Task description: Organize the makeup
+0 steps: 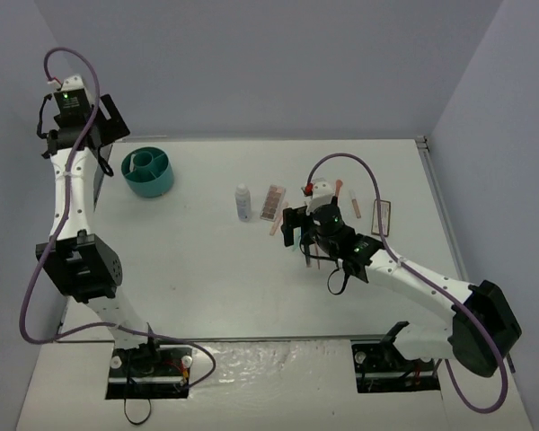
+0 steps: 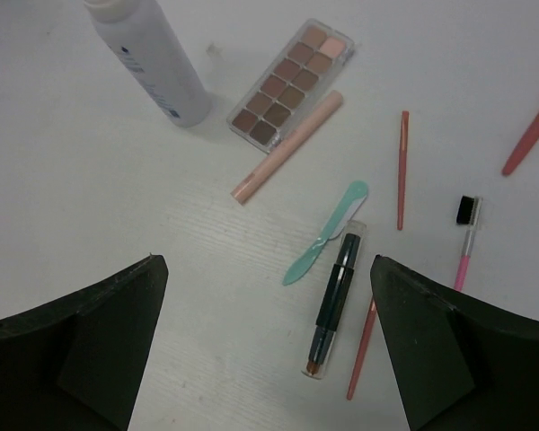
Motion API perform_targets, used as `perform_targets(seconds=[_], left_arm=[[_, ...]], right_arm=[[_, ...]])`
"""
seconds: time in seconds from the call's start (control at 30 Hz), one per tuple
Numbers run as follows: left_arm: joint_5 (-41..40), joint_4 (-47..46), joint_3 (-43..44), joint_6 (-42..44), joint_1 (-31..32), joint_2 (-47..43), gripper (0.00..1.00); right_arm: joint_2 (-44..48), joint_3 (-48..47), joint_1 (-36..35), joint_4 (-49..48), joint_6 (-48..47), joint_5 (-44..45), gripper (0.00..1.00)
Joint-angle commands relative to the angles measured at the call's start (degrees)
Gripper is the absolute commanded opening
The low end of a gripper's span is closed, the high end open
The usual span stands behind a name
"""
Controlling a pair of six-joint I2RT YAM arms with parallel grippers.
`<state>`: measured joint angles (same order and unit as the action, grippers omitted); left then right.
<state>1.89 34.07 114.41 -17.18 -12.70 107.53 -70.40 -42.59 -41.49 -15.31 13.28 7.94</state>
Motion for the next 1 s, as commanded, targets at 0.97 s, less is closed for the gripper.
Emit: perform_targets(seconds=[0.97], left_arm=[[15.78, -6.65, -52.56, -5.26, 9.18, -49.61, 0.88]], right_arm=[[-32.02, -8.62, 0.84, 1.02, 23.83, 14.60, 0.61]])
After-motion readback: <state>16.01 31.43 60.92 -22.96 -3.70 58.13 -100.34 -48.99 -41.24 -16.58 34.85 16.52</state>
